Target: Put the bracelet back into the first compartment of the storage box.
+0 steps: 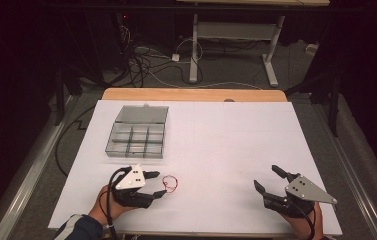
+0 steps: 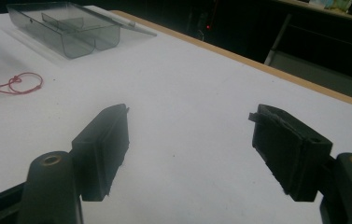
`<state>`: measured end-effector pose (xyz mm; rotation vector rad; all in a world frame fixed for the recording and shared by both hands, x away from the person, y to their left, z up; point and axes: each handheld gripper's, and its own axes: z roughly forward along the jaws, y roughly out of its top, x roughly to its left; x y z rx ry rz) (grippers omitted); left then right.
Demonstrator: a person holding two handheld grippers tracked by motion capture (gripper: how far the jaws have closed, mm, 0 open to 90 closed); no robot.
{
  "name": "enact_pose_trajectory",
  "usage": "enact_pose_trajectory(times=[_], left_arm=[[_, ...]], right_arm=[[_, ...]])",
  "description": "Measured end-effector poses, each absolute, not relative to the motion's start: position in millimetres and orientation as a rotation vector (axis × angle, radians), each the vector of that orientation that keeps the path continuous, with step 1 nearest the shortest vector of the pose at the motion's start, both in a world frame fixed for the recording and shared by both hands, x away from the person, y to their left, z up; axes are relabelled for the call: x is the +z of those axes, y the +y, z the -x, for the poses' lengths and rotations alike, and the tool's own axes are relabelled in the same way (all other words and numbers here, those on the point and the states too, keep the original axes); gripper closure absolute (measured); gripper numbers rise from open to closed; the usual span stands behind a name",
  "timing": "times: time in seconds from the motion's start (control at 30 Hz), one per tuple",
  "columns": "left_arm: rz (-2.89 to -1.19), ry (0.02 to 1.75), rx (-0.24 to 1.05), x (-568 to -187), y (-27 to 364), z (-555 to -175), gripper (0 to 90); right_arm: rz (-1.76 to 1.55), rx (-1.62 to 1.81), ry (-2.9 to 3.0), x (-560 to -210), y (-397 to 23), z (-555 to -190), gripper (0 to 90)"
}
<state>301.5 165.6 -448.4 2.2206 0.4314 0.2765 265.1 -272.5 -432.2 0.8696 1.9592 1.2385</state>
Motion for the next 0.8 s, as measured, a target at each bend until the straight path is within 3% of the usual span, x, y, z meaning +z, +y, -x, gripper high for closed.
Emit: enact_pose_trajectory(times=[0.27, 0.37, 0.43, 0.53, 0.73, 0.8], left_arm=[[-2.299, 0.407, 0.144, -467, 140, -317, 41.8], [-2.341, 0.403, 0.155, -473, 133, -319, 42.1], [-2.374, 0.414, 0.163, -476, 129, -322, 49.5], [-2.370, 0.450, 0.138, -478, 128, -327, 51.8], [-2.370, 0.481, 0.136, -478, 129, -334, 67.6], [-2.387, 0.478, 0.145, -477, 128, -333, 68.5]], right_arm=[[-0.853, 1.220, 1.990, -434, -270, -266, 27.2], [-0.844, 1.213, 1.992, -434, -269, -265, 27.3], [-0.844, 1.203, 1.996, -434, -269, -266, 27.9], [-0.839, 1.195, 2.005, -435, -268, -266, 28.7], [-0.825, 1.200, 2.010, -436, -268, -267, 28.9], [-0.830, 1.193, 2.014, -437, -267, -267, 28.9]])
